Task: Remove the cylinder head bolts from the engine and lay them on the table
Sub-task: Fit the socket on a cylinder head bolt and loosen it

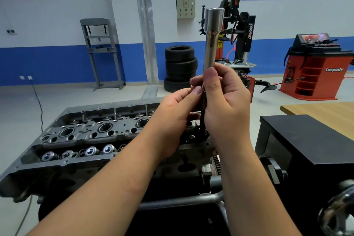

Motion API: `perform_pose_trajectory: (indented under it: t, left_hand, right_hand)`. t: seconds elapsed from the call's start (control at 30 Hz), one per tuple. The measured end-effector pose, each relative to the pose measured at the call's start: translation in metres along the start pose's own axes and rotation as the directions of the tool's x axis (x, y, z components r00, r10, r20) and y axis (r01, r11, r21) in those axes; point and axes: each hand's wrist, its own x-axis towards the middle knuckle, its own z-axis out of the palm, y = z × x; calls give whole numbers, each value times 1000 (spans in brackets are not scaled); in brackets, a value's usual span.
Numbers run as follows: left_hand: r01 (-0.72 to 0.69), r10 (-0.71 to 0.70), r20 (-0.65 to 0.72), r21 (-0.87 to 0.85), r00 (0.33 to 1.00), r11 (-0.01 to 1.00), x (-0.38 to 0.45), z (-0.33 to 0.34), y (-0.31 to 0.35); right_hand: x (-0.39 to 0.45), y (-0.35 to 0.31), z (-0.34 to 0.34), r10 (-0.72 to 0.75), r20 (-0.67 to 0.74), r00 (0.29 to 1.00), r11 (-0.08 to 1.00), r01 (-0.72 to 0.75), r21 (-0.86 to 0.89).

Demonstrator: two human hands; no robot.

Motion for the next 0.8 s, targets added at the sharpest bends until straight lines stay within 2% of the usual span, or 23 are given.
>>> perform_pose_trajectory:
  t: [0.13,0.3,0.4,0.6,0.73,0.8]
  left_hand:
    - [14,-14,10,-12,1000,1000,-2,2,1]
    - [-19,19,-8,0,1000,1000,-2,0,1]
    - [-54,55,-36,22,998,998,-2,0,-1]
    - [-13,13,57,5,998,1000,0,-1,0]
    - [-21,21,26,-8,999,1000,-2,-2,1]
    - [-25,25,-18,-6,1000,1000,-2,-1,2]
  right_hand:
    - [3,-3,-2,30,15,999,1000,-30,-5]
    - [-1,-3,2,-48,26,999,993,50,-108]
    - [0,-1,1,-73,-17,997,993,71,-94]
    - [1,-2,0,-40,-7,999,999,40,-11]
    - [0,-5,3,-80,28,996,992,82,-94]
    - [-1,-2,4,-89,-4,996,990,88,-108]
